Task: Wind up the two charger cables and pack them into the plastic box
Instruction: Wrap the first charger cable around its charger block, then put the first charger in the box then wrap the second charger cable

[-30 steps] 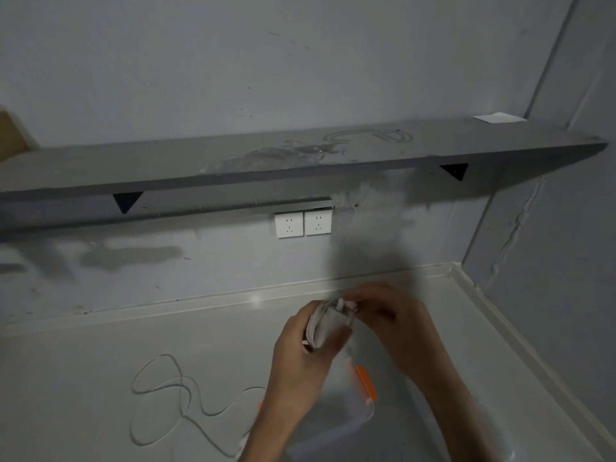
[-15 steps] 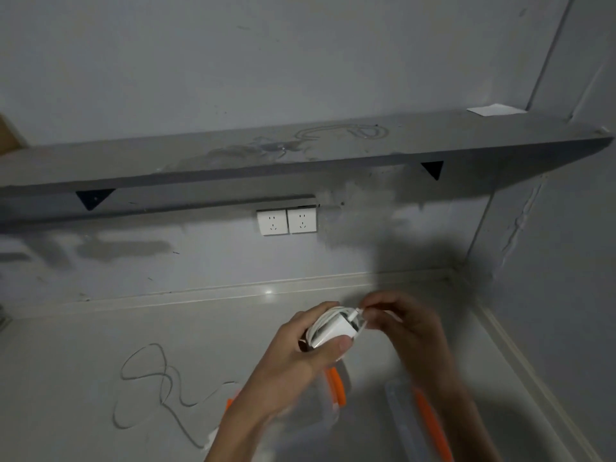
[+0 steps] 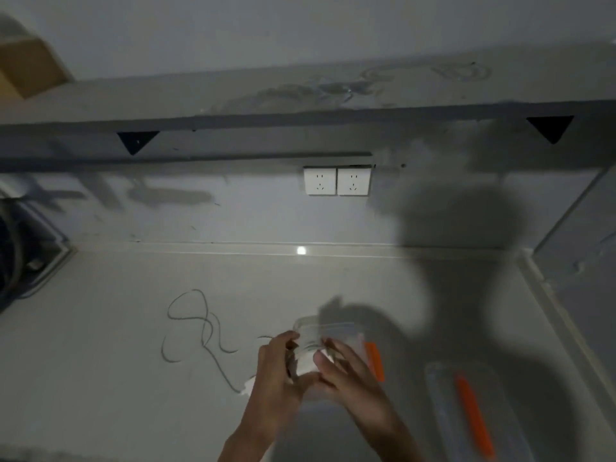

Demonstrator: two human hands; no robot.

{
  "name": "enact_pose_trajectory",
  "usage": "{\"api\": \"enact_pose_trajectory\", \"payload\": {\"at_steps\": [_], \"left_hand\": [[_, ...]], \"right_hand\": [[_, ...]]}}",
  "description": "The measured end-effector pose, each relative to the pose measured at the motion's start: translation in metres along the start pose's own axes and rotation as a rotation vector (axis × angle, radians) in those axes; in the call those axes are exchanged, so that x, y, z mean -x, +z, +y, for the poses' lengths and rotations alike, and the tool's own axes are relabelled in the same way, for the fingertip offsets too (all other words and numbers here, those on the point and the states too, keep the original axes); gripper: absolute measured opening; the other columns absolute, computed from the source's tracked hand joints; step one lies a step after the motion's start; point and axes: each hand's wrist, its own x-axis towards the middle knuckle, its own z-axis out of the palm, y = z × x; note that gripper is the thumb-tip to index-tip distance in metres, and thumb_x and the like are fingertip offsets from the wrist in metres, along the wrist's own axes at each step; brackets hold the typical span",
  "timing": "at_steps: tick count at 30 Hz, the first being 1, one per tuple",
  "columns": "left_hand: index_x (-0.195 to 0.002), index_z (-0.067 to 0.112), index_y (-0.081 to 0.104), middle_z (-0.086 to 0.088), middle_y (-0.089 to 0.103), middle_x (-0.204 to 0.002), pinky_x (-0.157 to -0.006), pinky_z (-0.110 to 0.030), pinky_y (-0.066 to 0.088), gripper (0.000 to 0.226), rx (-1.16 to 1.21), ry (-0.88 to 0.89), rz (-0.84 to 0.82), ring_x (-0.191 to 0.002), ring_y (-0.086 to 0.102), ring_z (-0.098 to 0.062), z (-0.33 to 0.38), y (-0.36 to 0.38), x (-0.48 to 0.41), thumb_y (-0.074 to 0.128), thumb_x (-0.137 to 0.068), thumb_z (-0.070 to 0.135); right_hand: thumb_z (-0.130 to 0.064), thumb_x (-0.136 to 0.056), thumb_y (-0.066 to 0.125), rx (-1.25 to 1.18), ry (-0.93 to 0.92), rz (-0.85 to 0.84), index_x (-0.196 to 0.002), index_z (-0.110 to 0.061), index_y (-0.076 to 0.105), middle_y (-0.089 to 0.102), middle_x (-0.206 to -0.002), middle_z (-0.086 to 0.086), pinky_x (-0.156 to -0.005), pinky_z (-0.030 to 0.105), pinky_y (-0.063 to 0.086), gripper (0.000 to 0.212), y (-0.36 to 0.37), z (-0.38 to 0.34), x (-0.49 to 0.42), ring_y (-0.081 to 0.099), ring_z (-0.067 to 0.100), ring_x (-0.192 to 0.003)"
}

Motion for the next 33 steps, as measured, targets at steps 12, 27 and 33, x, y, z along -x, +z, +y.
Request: {"api": "enact_pose_trajectory", "payload": {"at_steps": [12,27,33], "left_hand": [[-0.147,0.004,0.029,-0.013,0.041,-0.146,-0.11,-0.032,0.023,0.091,-0.253,-0.278,-0.228,-0.134,0.037,-0.031,-0.142,-0.016,-0.079,0.049,-0.081,0.063],[-0.132,0.01,0.051,-0.012,0.054,-0.123,-0.093,-0.022,0.035,0.093,-0.2,-0.244,-0.403,-0.118,0.048,-0.025,-0.181,-0.012,-0.099,0.038,-0.062,0.069],[-0.132,0.011,0.051,-0.01,0.052,-0.122,-0.098,-0.029,0.039,0.085,-0.182,-0.215,-0.395,-0.118,0.048,-0.023,-0.176,-0.012,-0.098,0.044,-0.065,0.063]], "right_hand": [[0.009,-0.08,0.066,-0.02,0.196,0.418,-0.103,0.002,0.065,0.067,-0.093,0.017,-0.077,0.029,0.056,0.024,-0.007,0.111,-0.142,0.063,0.023,-0.088],[0.007,-0.088,0.057,-0.065,0.324,0.545,-0.12,0.01,0.053,0.06,-0.101,0.023,-0.057,0.021,0.058,0.033,0.004,0.163,-0.185,0.061,0.027,-0.086],[-0.015,-0.085,0.066,0.491,0.34,0.592,-0.135,-0.016,0.036,0.059,-0.107,0.018,-0.065,0.037,0.058,0.058,0.003,0.175,-0.182,0.064,0.036,-0.084]]}}
